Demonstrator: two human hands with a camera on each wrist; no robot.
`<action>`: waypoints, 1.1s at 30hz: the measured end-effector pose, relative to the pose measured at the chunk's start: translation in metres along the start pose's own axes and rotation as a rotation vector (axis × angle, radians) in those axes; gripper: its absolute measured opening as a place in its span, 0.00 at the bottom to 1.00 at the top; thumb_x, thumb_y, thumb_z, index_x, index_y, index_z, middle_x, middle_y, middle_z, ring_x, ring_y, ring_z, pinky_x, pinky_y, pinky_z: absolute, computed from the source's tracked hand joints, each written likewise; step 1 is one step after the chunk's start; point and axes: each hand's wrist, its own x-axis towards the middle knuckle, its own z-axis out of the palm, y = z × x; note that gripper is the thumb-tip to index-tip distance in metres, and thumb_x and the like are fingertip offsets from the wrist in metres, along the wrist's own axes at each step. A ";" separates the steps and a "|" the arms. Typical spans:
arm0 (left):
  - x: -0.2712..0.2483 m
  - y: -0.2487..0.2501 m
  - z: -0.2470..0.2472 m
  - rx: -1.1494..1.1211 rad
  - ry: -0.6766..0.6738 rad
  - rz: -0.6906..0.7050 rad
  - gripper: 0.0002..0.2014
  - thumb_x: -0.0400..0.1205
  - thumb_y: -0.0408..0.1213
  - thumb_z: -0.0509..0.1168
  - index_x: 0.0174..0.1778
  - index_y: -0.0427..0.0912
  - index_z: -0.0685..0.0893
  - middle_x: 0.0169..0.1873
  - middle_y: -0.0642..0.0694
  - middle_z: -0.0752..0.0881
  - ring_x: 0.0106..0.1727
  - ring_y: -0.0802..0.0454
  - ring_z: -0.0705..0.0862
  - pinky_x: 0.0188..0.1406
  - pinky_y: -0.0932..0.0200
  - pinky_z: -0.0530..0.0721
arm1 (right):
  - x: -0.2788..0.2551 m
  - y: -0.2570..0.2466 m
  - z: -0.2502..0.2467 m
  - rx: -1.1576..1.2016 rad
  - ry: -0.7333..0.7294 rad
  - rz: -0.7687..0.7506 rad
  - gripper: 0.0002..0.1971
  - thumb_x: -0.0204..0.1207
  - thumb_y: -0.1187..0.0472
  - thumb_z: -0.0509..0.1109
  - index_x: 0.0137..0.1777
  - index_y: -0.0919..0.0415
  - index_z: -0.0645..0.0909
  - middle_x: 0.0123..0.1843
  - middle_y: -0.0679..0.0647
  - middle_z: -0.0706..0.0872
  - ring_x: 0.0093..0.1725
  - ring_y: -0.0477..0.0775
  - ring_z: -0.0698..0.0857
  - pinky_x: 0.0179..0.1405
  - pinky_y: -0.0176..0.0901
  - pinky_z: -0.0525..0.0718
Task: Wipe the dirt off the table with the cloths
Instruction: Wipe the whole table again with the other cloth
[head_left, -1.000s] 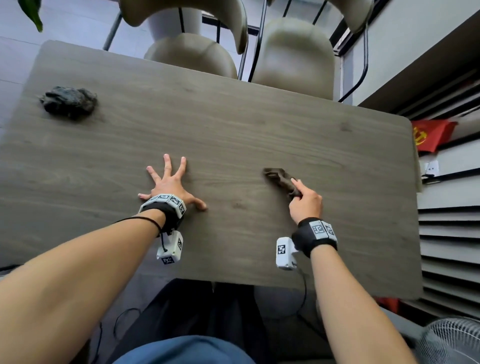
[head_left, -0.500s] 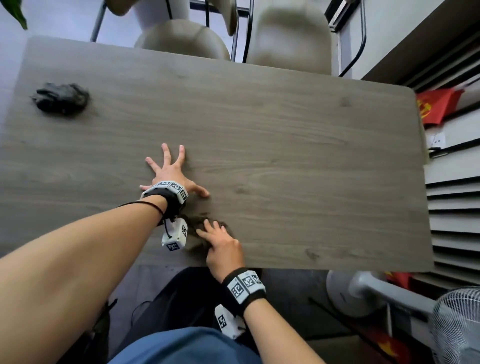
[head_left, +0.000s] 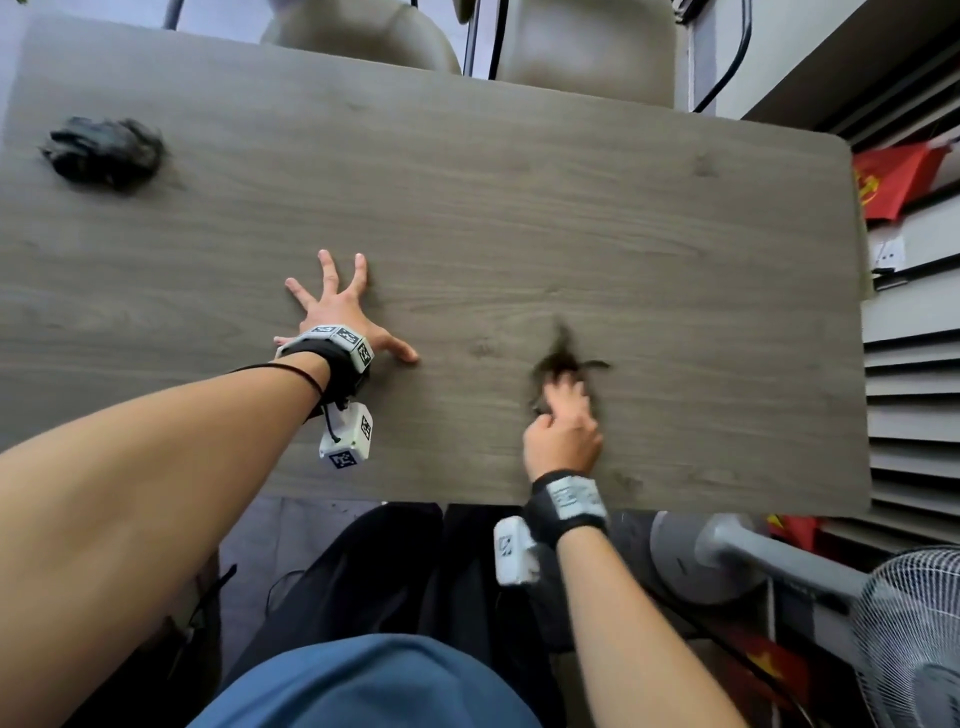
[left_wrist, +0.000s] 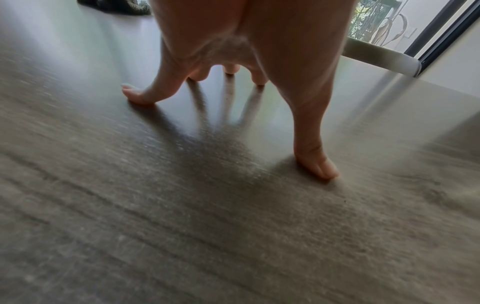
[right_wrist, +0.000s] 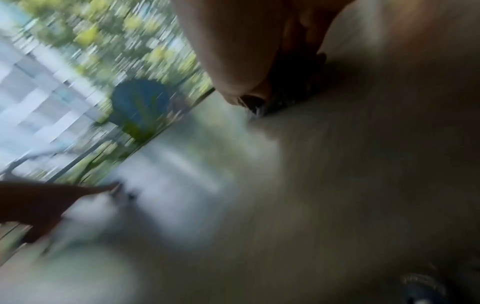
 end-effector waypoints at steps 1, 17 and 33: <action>0.000 0.000 0.000 0.005 0.002 -0.001 0.79 0.43 0.68 0.85 0.82 0.76 0.35 0.83 0.63 0.26 0.84 0.29 0.28 0.71 0.13 0.64 | -0.023 -0.009 0.013 -0.035 -0.058 -0.130 0.31 0.61 0.73 0.71 0.66 0.52 0.85 0.72 0.55 0.82 0.70 0.62 0.81 0.64 0.55 0.81; 0.002 0.000 0.000 0.015 0.007 0.006 0.80 0.42 0.69 0.84 0.82 0.76 0.34 0.84 0.61 0.27 0.83 0.26 0.28 0.72 0.13 0.63 | 0.048 0.056 -0.068 -0.020 -0.050 0.129 0.27 0.69 0.70 0.64 0.63 0.44 0.86 0.72 0.47 0.81 0.66 0.61 0.83 0.62 0.48 0.80; -0.004 0.002 0.000 0.035 0.034 0.012 0.78 0.48 0.68 0.85 0.86 0.69 0.37 0.86 0.55 0.30 0.83 0.22 0.30 0.80 0.23 0.60 | -0.061 0.030 -0.036 0.061 -0.325 -0.221 0.31 0.62 0.65 0.57 0.61 0.40 0.87 0.70 0.44 0.82 0.66 0.47 0.83 0.64 0.39 0.81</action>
